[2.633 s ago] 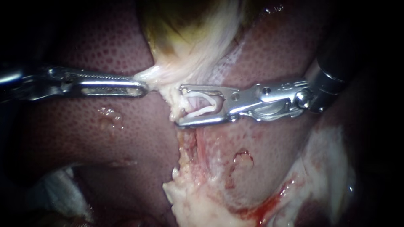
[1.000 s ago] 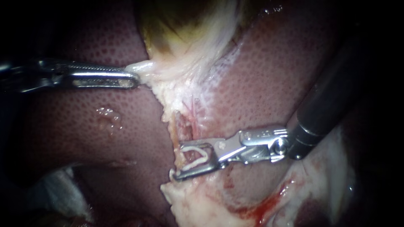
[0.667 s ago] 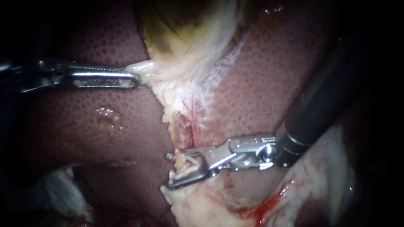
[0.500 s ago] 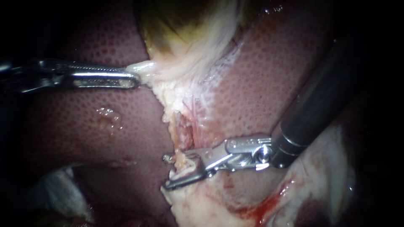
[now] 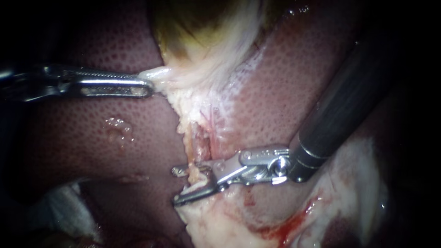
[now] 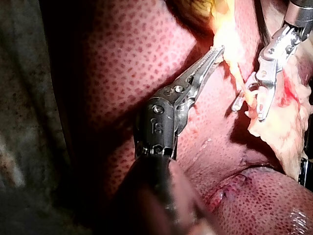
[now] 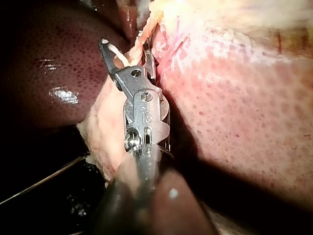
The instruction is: Clipping first clip left tube
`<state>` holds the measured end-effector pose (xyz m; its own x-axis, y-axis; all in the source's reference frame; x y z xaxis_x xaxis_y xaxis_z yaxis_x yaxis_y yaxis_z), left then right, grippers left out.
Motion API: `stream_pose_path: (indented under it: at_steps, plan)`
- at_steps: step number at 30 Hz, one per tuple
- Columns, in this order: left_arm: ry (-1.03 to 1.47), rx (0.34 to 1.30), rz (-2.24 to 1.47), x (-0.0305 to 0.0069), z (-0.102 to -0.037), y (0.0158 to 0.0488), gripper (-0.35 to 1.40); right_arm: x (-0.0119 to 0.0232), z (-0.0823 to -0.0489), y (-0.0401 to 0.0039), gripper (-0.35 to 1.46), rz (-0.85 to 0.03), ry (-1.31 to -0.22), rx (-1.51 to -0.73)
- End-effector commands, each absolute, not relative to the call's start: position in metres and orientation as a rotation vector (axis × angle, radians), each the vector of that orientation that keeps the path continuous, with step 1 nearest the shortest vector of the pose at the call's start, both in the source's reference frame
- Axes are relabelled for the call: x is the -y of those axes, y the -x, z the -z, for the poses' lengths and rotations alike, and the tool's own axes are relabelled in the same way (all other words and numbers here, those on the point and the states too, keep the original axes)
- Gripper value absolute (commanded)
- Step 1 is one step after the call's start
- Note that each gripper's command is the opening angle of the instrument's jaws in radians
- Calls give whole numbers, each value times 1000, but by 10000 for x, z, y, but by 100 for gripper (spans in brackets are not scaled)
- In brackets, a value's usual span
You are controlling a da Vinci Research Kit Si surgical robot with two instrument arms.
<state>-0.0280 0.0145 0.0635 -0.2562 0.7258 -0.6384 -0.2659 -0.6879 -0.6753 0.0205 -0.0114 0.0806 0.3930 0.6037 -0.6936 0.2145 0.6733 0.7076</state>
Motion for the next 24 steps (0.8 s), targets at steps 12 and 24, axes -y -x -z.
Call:
stream_pose_path:
  at_steps: [12, 24]
  plan:
    - [1351, 584, -1993, -145, -635, 281, -35, 116, -805, -193, -35, -370, -943, -1109]
    - [1350, 584, -1993, -145, -636, 282, -35, 115, -806, -192, -35, -366, -945, -1110]
